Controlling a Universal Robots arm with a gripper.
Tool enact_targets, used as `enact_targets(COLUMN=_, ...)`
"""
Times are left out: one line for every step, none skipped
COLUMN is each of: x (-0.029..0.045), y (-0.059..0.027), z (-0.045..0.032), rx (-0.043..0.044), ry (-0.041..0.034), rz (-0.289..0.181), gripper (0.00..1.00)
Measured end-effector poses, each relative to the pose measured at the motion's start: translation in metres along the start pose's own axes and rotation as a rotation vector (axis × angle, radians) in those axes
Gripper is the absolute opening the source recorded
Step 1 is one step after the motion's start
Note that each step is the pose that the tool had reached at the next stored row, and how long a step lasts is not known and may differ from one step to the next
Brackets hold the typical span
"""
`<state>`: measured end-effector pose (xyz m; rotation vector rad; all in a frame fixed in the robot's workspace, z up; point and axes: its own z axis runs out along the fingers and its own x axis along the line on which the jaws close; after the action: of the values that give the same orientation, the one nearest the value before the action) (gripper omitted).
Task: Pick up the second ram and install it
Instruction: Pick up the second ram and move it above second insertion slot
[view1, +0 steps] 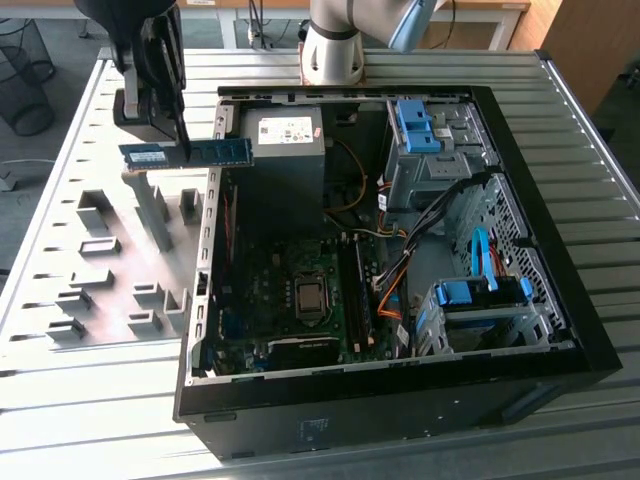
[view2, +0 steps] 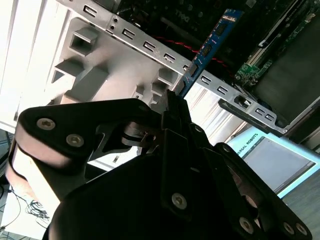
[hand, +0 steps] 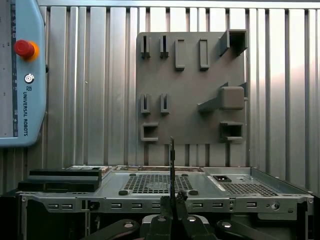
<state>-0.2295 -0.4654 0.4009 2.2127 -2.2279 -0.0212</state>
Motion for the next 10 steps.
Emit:
enact_targets(x=0.0000, y=-0.0010, z=0.0000, rx=-0.0001, ry=0.0000, rz=0.000, gripper=0.14)
enact_targets(x=0.0000, y=-0.0019, z=0.0000, rx=-0.0001, ry=0.0000, rz=0.000, gripper=0.14)
enact_targets(x=0.0000, y=-0.0029, z=-0.0001, rx=-0.0001, ry=0.0000, rz=0.000, gripper=0.14)
enact_targets(x=0.0000, y=-0.0040, z=-0.0001, rx=0.0000, ry=0.0000, rz=0.000, gripper=0.14)
enact_targets(x=-0.0001, y=-0.0049, z=-0.0001, rx=-0.0001, ry=0.0001, rz=0.000, gripper=0.14)
enact_targets(x=0.0000, y=-0.0058, z=-0.0001, rx=0.0000, ry=0.0000, rz=0.000, gripper=0.14)
enact_targets(x=0.0000, y=-0.0067, z=-0.0001, rx=0.0000, ry=0.0000, rz=0.000, gripper=0.14)
enact_targets(x=0.0000, y=-0.0076, z=-0.0001, rx=0.0000, ry=0.0000, rz=0.000, gripper=0.14)
enact_targets(x=-0.0001, y=-0.0085, z=-0.0001, rx=-0.0001, ry=0.0000, rz=0.000, gripper=0.14)
enact_targets(x=-0.0001, y=-0.0095, z=-0.0001, rx=0.0000, ry=0.0000, rz=0.000, gripper=0.14)
